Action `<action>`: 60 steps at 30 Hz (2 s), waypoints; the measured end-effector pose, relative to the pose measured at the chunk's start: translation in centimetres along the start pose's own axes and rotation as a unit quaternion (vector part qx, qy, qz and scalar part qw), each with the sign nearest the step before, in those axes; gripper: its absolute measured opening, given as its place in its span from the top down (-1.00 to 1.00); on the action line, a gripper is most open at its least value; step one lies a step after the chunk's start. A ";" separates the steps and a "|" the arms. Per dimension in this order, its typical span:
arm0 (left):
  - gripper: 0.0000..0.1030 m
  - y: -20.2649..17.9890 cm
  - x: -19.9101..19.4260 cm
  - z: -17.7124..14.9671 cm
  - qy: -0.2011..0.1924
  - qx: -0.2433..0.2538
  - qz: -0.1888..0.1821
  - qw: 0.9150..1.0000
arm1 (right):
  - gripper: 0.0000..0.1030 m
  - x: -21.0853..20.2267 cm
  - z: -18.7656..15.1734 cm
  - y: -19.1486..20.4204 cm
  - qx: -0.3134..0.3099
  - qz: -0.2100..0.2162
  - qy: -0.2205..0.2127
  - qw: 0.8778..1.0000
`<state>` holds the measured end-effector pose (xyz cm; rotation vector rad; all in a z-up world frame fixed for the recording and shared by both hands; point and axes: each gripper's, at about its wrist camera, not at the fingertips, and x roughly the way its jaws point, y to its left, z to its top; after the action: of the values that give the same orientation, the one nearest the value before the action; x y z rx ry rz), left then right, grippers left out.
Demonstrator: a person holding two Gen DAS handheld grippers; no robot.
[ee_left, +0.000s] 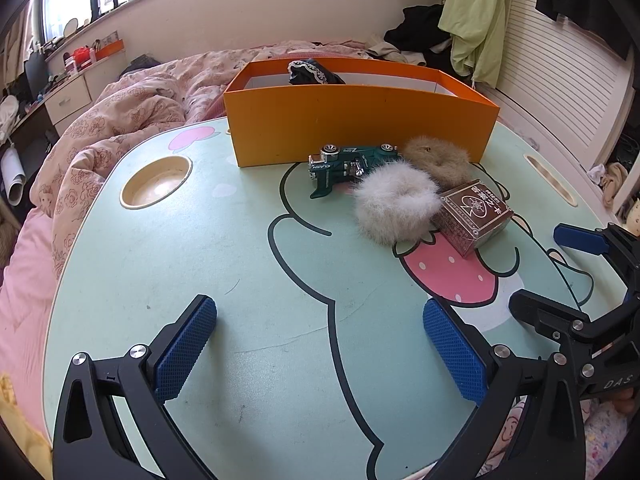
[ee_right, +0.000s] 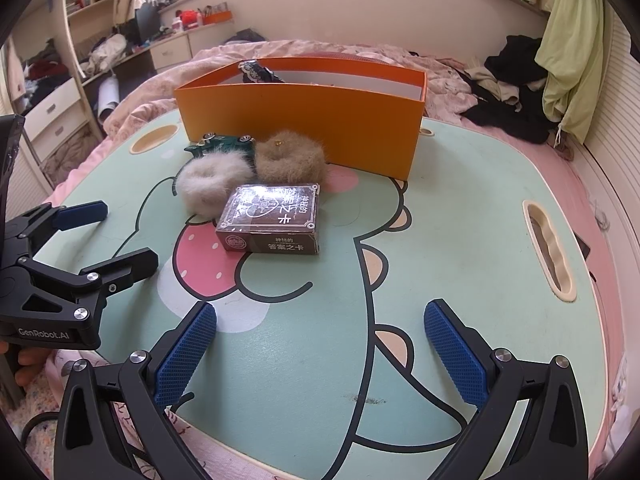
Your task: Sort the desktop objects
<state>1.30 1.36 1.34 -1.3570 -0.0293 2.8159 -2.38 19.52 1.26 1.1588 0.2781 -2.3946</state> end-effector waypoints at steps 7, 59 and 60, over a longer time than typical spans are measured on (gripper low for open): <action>-0.99 0.0 0.0 0.0 0.000 0.000 0.000 1.000 | -1.00 0.0 0.0 0.0 0.000 0.000 0.000 1.000; -0.99 0.0 0.0 0.0 -0.002 0.000 -0.001 1.000 | -0.75 0.5 1.2 -0.8 0.011 -0.016 -0.014 1.000; -0.99 0.0 0.0 0.0 -0.002 0.000 -0.001 1.000 | -0.72 0.5 1.1 -0.8 0.009 -0.014 -0.017 1.000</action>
<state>1.31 1.38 1.29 -1.3514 -0.0317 2.8169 -3.79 19.65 1.57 1.1276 0.2623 -2.4434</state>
